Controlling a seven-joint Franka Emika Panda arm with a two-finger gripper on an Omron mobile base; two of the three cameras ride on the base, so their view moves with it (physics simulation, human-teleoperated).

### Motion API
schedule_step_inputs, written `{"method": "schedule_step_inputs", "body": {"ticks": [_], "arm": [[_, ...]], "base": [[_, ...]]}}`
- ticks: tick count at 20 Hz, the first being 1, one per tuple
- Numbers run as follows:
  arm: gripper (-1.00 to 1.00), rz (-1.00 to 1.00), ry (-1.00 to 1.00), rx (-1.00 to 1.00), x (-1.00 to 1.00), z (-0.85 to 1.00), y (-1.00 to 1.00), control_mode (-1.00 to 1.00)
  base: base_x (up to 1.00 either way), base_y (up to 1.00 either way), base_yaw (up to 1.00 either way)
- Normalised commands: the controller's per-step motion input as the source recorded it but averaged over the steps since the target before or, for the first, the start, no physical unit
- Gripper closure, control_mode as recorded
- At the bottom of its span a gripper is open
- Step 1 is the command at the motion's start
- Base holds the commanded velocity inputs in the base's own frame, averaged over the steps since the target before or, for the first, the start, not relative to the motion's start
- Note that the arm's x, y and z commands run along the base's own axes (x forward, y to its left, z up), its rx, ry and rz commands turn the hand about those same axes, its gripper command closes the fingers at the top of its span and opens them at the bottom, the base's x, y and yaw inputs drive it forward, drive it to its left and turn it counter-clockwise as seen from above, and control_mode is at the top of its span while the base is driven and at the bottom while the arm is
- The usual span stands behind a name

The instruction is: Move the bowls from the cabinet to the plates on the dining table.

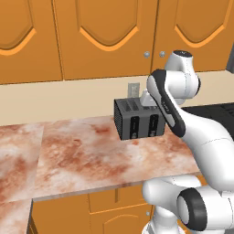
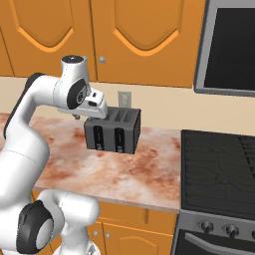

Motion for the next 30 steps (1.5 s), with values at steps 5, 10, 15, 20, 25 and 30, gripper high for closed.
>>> {"method": "schedule_step_inputs", "body": {"ticks": [5,10,15,20,25,30], "arm": [[-1.00,0.00,-0.04,0.00,-0.07,0.06,0.00,-1.00],[-1.00,0.00,-0.14,-0.01,-0.21,0.28,0.00,-1.00],[-1.00,0.00,-0.17,-0.03,-0.16,0.38,0.00,-1.00],[-1.00,0.00,-0.14,0.00,-0.02,0.46,0.00,-1.00],[-1.00,-0.02,-0.08,0.00,0.00,0.43,-0.01,-1.00],[-1.00,-0.05,-0.03,0.00,0.00,0.29,-0.09,-1.00]], "base": [[0.00,0.00,0.00],[0.00,0.00,0.00],[0.00,0.00,0.00],[0.00,0.00,0.00],[0.00,0.00,0.00],[0.00,0.00,0.00]]}}
